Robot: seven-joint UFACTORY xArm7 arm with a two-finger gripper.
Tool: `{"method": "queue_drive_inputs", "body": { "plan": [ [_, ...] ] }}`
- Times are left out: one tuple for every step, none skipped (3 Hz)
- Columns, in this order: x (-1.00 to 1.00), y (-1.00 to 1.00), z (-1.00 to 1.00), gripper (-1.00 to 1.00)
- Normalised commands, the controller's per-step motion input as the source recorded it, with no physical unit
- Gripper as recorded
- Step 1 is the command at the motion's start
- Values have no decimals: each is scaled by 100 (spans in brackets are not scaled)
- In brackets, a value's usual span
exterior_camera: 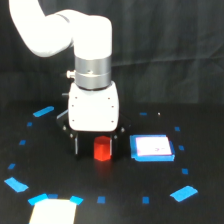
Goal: Pick up the red object from the table
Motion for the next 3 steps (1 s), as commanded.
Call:
{"method": "queue_drive_inputs", "body": {
  "plan": [
    [36, 15, 36, -100],
    [13, 31, 9, -97],
    [100, 40, 25, -100]
  ]
}}
